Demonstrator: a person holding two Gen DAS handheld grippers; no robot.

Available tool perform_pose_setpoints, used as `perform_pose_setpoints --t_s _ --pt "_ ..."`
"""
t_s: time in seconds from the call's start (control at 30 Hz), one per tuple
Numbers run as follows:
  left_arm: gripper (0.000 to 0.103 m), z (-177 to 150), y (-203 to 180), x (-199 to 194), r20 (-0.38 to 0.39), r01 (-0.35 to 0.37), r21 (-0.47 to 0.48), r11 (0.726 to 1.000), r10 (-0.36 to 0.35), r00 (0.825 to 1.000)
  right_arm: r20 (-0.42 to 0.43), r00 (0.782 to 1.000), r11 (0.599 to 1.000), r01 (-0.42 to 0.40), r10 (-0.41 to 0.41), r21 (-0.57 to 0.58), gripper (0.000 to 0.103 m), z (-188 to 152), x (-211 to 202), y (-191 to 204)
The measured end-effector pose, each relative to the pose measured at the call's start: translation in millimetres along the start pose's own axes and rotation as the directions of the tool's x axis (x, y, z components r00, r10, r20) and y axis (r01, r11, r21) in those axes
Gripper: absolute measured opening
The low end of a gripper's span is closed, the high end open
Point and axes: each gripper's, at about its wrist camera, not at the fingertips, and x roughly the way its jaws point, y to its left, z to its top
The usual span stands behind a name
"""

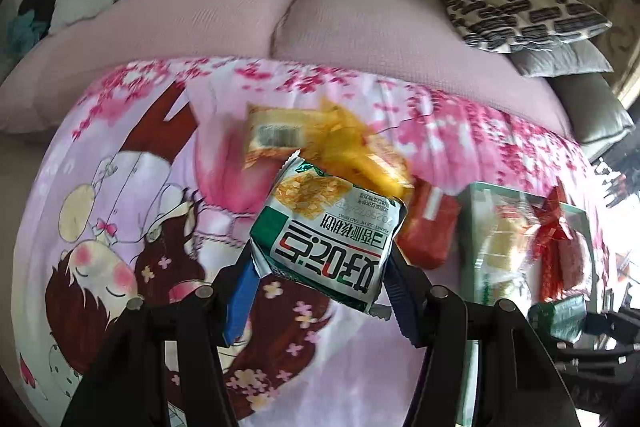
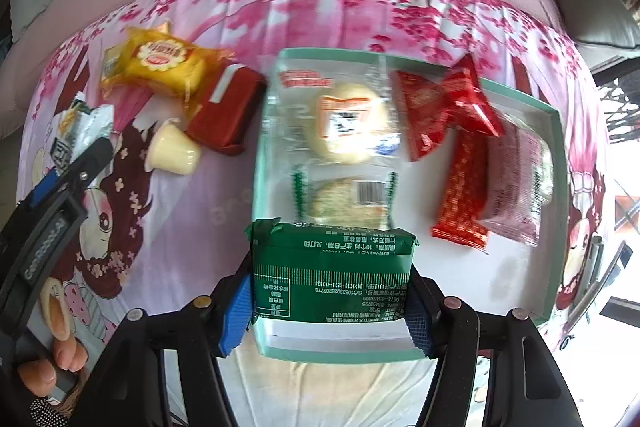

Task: Organize snacks
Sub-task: 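Lift both packets and carry them toward the teal-rimmed tray, then lower both held packets over the tray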

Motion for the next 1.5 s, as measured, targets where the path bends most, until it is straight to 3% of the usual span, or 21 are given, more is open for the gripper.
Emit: perform_pose_setpoints --t_s 0.2,0.4,0.57,0.83,1.5 --pt "0.061 0.0 -34.3 -14.7 0.029 0.049 0.079 0.996 -0.052 0.998 -0.005 0.999 0.994 0.035 -0.034 0.105 0.067 2.6 5.2 -55.2" --pt "0.061 -9.4 -80.6 -17.0 0.008 0.114 0.182 0.977 -0.117 0.993 -0.004 0.999 0.980 0.051 -0.051 0.192 0.067 6.7 5.5 -101.3" --pt "0.061 -22.5 -115.1 -15.4 -0.008 0.132 0.268 0.954 -0.134 0.991 -0.007 0.999 0.969 0.049 -0.048 0.243 0.067 12.1 7.8 -131.5" --pt "0.061 -40.5 -148.3 -1.0 -0.060 0.153 0.331 0.931 -0.141 0.988 -0.033 0.998 0.952 0.053 -0.045 0.303 0.067 -0.7 25.1 -183.8" --pt "0.061 -57.1 -187.3 28.9 -0.084 0.116 0.390 0.914 -0.090 0.992 -0.053 0.999 0.958 0.025 -0.010 0.287 0.067 -16.6 68.9 -227.6"
